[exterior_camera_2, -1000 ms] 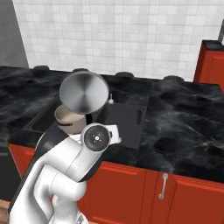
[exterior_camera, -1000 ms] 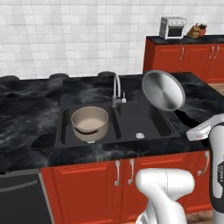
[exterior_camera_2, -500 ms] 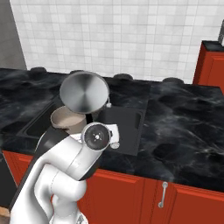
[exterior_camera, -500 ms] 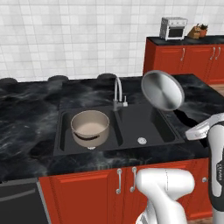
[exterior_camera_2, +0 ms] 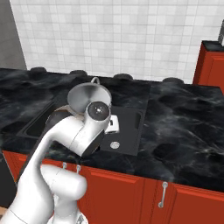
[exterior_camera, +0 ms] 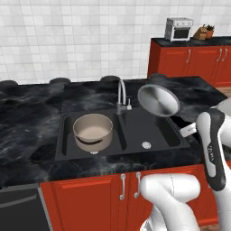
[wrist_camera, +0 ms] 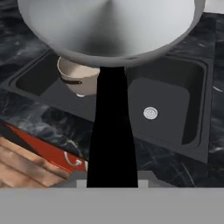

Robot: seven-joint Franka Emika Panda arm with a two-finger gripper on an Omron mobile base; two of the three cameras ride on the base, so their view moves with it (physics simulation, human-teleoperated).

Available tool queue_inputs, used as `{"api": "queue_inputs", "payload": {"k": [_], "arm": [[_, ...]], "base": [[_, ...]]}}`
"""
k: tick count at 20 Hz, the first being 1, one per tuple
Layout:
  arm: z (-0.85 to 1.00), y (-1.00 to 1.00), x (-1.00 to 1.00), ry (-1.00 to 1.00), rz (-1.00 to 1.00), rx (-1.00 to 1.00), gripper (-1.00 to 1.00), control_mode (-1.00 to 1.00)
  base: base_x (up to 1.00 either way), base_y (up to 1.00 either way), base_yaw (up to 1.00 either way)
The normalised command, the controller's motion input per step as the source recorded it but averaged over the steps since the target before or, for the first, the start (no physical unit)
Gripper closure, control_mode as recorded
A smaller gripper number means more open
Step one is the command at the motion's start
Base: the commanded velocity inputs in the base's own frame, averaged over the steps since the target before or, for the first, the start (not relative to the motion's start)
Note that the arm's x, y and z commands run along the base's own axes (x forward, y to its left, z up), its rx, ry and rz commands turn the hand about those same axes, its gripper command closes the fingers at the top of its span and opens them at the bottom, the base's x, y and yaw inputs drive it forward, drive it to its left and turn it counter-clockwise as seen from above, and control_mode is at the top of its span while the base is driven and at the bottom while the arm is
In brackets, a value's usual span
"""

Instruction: Move the pot and pan from the stove into the sink.

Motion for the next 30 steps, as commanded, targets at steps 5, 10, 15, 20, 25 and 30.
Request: {"api": "queue_inputs", "payload": {"k": [5, 10, 15, 20, 25, 30], "arm": [[-0.14, -0.03, 0.39, 0.29, 0.00, -0.05, 1.00, -1.00], [-0.23, -0.06, 0.30, 0.23, 0.01, -0.07, 1.00, -1.00], [-0.24, -0.07, 0.24, 0.15, 0.01, -0.05, 1.00, -1.00], [-0.04, 0.00, 0.02, 0.00, 0.00, 0.00, 1.00, -1.00], [-0.43, -0.02, 0.06, 0.01, -0.01, -0.01, 1.00, -1.00], [-0.45, -0.03, 0.17, 0.00, -0.02, -0.01, 1.00, -1.00]], "base": [[0.00, 0.00, 0.00], [0.00, 0.00, 0.00], [0.00, 0.00, 0.00], [0.00, 0.00, 0.00], [0.00, 0.00, 0.00], [0.00, 0.00, 0.00]]}}
